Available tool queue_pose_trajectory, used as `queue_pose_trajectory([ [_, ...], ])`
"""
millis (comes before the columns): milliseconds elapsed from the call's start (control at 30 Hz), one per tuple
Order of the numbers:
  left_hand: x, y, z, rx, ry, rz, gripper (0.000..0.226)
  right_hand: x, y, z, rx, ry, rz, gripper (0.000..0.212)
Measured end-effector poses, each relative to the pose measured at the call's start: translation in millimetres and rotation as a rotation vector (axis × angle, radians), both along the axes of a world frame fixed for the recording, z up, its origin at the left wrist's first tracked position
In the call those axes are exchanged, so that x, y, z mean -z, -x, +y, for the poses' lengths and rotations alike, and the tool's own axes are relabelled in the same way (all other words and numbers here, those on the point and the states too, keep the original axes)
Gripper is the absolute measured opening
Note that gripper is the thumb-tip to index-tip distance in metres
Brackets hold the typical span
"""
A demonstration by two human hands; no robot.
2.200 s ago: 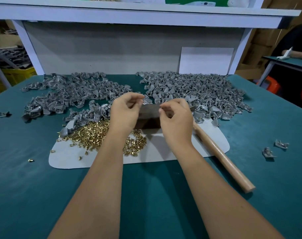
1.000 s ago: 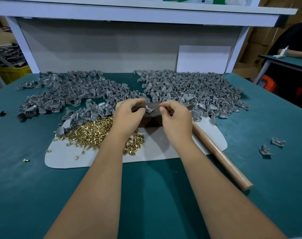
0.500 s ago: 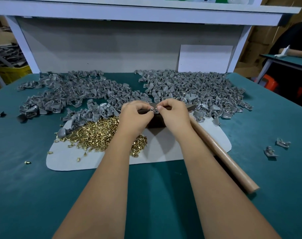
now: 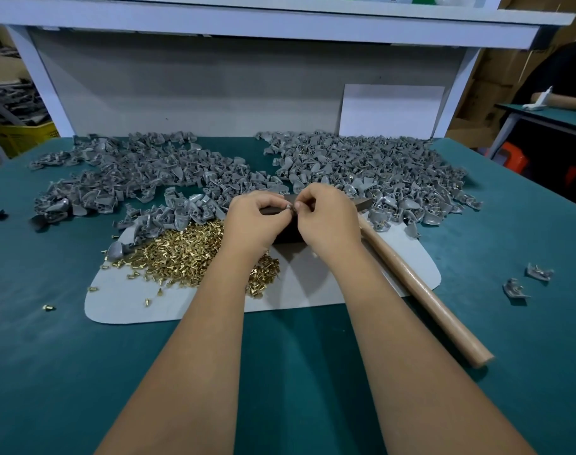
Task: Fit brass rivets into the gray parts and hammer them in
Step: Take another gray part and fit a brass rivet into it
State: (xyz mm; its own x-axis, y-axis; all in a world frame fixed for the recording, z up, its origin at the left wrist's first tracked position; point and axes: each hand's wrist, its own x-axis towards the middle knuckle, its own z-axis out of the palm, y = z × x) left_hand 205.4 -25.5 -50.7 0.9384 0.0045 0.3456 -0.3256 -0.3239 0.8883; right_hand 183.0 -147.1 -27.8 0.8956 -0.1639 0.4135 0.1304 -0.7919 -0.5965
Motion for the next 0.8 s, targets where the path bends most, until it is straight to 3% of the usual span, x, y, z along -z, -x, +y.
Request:
queue_pose_trajectory([
  [300,-2,2,0,0.016,0.039,0.028,0.018,-1,3,4,0.053,0.003,0.004,0.014],
  [633,-3,4,1,0.023,0.023,0.042,0.019,2,6,12,0.065,0.248,-0.124,0.003],
  [800,-5,5,1,0.038,0.049,0.056,0.017,-9,1,9,0.079,0.150,0.049,0.012],
])
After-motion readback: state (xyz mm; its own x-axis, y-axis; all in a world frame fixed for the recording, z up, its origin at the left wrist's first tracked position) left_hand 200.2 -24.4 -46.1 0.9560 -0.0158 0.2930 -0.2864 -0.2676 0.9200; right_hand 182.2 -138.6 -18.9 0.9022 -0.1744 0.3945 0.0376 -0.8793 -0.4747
